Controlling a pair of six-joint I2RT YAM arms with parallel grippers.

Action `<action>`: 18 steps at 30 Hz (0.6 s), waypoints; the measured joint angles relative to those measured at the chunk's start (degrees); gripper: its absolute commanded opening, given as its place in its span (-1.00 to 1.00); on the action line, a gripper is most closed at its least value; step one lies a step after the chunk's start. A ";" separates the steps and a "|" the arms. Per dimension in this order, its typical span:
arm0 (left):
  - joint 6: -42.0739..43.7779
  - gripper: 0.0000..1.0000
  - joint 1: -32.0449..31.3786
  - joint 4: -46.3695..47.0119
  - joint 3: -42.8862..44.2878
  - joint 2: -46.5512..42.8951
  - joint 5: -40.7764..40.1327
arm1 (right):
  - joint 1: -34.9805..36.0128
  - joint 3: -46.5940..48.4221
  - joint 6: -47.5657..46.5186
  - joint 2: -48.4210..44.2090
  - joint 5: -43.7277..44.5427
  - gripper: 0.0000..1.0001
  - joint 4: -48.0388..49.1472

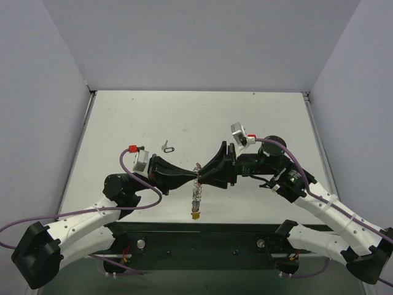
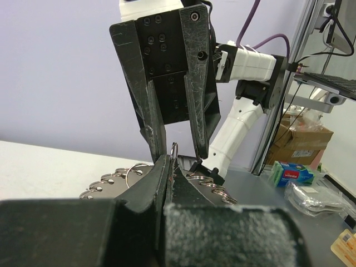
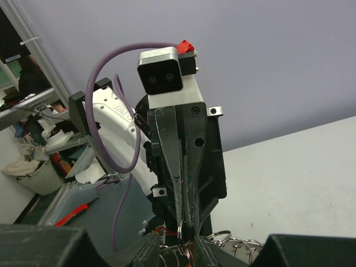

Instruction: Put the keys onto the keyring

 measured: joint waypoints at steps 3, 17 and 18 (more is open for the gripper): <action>0.00 -1.00 0.00 -0.57 0.00 -0.02 0.02 | 0.37 0.02 -0.02 0.52 0.02 -0.68 -0.07; 1.42 -0.69 -0.24 -6.62 0.92 -1.70 0.48 | 0.39 0.20 -1.88 0.57 1.49 -1.00 -2.08; 1.88 -0.50 -0.24 -8.00 1.31 -2.03 0.66 | 0.39 0.55 -2.25 0.63 1.49 -1.00 -2.71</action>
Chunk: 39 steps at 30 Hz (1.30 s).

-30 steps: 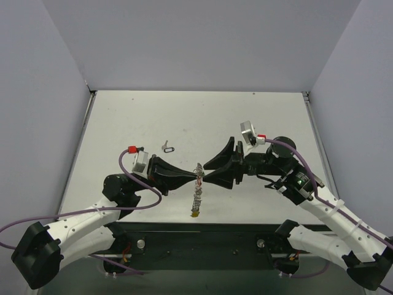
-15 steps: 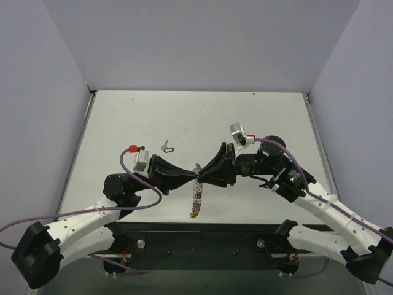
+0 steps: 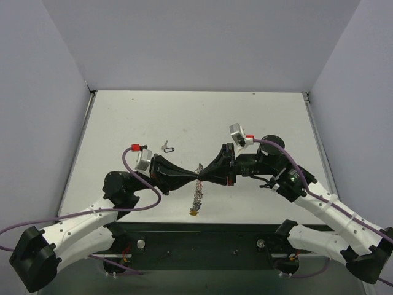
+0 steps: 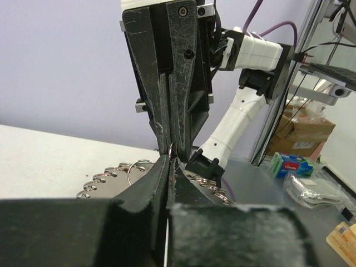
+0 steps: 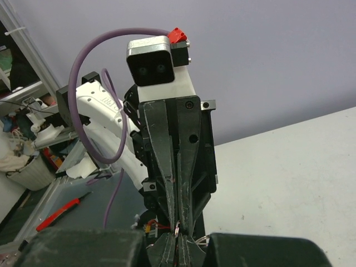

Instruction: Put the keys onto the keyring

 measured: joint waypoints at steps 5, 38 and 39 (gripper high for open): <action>4.74 0.22 0.02 -10.45 3.34 -2.93 0.22 | 0.52 2.34 -1.99 0.59 -1.18 -1.00 -4.17; 19.37 0.16 -0.37 -52.33 21.42 -4.26 8.90 | 0.13 -2.05 -4.98 -7.30 2.23 -1.00 -5.79; 18.01 0.16 -0.37 -49.53 20.15 -4.24 8.79 | 0.13 -3.04 -3.63 -7.78 2.56 -1.00 -3.13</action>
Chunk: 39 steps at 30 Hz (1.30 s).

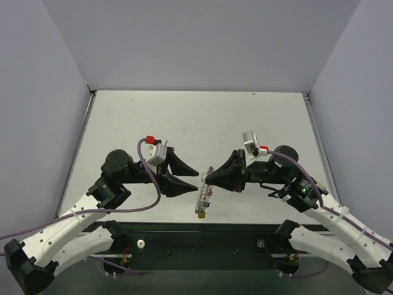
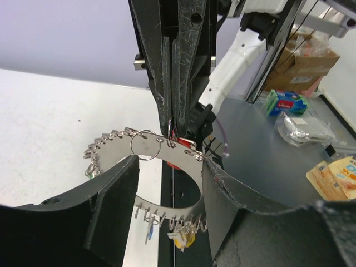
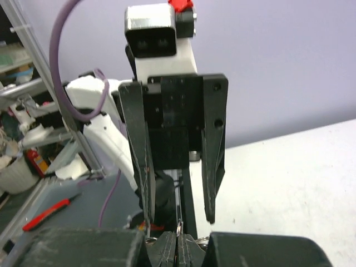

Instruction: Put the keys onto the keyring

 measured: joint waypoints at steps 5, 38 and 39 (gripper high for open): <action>-5.03 0.12 0.00 10.03 -2.32 1.77 -0.17 | 0.00 -2.25 5.55 0.26 0.44 -1.00 8.79; -5.20 -1.00 0.00 12.28 -0.59 4.50 0.20 | -0.35 -0.33 4.59 2.40 -1.97 -1.00 6.84; -5.14 -1.00 -0.02 12.02 -0.48 4.61 0.24 | -0.37 -0.31 4.46 2.40 -1.95 -0.89 6.69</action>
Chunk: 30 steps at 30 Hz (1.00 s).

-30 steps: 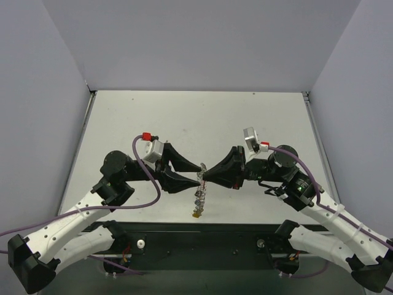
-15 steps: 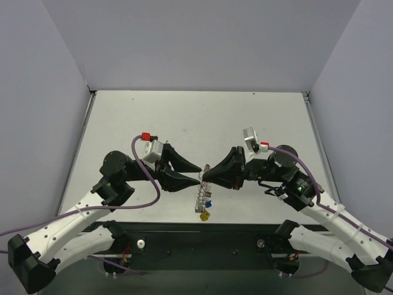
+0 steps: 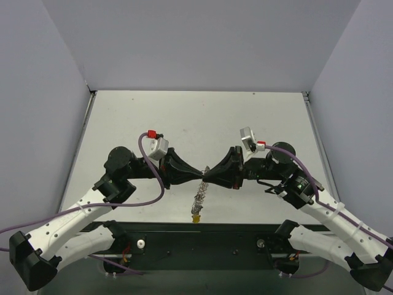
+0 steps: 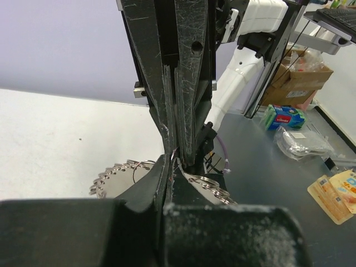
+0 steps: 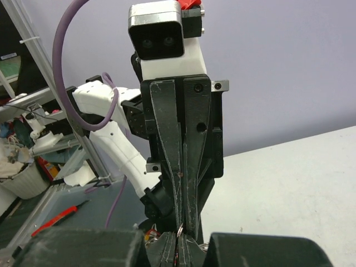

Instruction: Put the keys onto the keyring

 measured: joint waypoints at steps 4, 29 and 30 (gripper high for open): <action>0.46 -1.00 0.09 -0.79 0.04 0.00 -1.03 | 0.02 0.00 0.24 -0.37 0.04 0.18 -0.52; -9.38 -1.00 -0.07 33.62 -15.61 -3.91 -7.52 | -0.39 0.98 -1.22 -2.23 4.55 -0.16 -0.68; -9.64 -1.00 -0.07 34.56 -15.63 -3.85 -7.50 | -0.39 0.98 -0.94 -1.97 4.15 -0.17 -0.46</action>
